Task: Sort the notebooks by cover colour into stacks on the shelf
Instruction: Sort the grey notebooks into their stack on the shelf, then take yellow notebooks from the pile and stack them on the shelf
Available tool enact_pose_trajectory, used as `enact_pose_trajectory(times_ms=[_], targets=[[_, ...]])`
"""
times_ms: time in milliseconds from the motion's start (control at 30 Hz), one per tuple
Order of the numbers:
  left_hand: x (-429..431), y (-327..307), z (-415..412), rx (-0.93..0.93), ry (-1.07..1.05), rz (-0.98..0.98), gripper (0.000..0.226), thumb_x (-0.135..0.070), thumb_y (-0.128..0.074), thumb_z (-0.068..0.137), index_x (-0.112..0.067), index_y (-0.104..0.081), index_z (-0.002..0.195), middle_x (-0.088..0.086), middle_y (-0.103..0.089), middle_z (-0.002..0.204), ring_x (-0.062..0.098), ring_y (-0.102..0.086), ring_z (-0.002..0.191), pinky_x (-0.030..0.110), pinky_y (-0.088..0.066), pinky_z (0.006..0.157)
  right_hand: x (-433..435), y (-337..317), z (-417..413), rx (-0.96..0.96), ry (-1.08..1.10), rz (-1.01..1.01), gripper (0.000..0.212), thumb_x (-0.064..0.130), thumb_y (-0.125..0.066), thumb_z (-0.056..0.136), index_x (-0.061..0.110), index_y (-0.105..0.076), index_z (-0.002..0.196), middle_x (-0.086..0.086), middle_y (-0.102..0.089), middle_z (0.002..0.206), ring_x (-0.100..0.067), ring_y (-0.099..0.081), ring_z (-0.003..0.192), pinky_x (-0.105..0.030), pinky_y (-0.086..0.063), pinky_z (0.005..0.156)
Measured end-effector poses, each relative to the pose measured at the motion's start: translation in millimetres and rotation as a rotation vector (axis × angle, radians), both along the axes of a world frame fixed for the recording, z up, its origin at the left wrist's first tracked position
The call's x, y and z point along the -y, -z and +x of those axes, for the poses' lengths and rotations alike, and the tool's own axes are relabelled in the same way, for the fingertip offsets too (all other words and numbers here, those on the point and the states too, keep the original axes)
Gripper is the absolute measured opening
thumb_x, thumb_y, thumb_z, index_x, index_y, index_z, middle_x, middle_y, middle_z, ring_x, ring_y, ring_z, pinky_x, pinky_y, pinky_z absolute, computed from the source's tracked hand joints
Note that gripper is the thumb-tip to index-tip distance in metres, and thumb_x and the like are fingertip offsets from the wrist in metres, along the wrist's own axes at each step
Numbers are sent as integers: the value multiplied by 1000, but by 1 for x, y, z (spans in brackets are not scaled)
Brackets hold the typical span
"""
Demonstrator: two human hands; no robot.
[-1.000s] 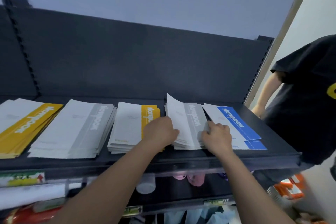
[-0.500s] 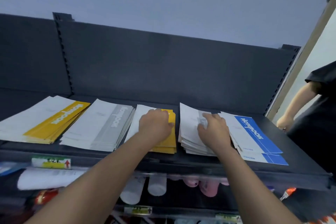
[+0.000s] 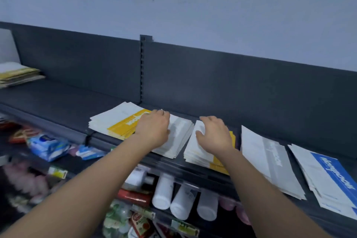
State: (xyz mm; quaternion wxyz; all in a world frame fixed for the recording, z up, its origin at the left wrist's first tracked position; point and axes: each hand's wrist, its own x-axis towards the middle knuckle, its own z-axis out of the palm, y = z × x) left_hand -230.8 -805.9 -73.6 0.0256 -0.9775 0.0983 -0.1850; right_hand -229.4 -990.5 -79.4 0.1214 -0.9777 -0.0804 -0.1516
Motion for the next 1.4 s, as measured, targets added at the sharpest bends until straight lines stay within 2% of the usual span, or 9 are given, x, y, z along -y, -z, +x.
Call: enact_pose_trajectory(times_ms=[67, 267, 433, 633, 900, 1067, 1267, 1400], targets=[[-25, -2, -4, -6, -57, -7, 43, -35, -52, 93, -12, -43, 129, 4, -50, 131, 24, -46, 123, 35, -40, 93, -26, -3, 4, 1, -54, -35, 48, 29, -48, 94, 15, -42, 140, -7, -45, 139, -28, -39, 127, -38, -36, 102], [-105, -6, -16, 16, -194, 31, 30, -31, -50, 94, -14, -47, 118, 3, -55, 122, 23, -49, 117, 34, -40, 86, -110, -11, 13, 11, -190, -116, 51, 32, -49, 94, 17, -40, 142, -6, -44, 141, -27, -39, 128, -37, -35, 101], [-180, -8, -23, 28, -271, 42, 30, -34, -53, 93, -16, -47, 116, 2, -55, 121, 23, -49, 119, 35, -40, 87, -186, -13, 20, 4, -259, -158, 47, 31, -50, 94, 17, -44, 138, -6, -46, 138, -27, -40, 126, -38, -36, 100], [-276, -9, -27, 39, -342, 68, 32, -36, -55, 92, -16, -48, 116, 3, -56, 122, 23, -49, 120, 36, -41, 89, -279, -14, 29, 2, -345, -189, 51, 33, -49, 94, 18, -40, 141, -6, -45, 139, -27, -38, 128, -38, -35, 102], [-394, -8, -31, 39, -396, 131, 30, -31, -54, 91, -16, -48, 115, 2, -57, 119, 23, -51, 116, 36, -42, 87, -396, -13, 34, 18, -393, -210, 49, 34, -51, 93, 17, -42, 138, -7, -46, 137, -28, -39, 126, -38, -35, 100], [-455, -7, -35, 25, -435, 124, 26, -21, -51, 90, -15, -49, 115, 3, -57, 116, 24, -52, 113, 35, -42, 83, -460, -11, 40, 8, -417, -217, 47, 36, -52, 92, 17, -45, 134, -8, -47, 134, -28, -40, 126, -39, -35, 99], [-517, -3, -25, 9, -496, 112, 29, -24, -53, 91, -15, -49, 118, 3, -57, 118, 24, -52, 115, 35, -42, 86, -527, -10, 58, 1, -439, -232, 47, 37, -53, 91, 17, -46, 133, -8, -48, 134, -28, -41, 125, -39, -36, 99], [-556, 1, -11, -8, -531, 90, 28, -21, -52, 90, -13, -49, 117, 5, -57, 116, 24, -53, 111, 35, -44, 80, -571, -6, 78, -1, -469, -237, 47, 38, -53, 92, 18, -47, 133, -8, -48, 134, -28, -41, 125, -40, -36, 99]])
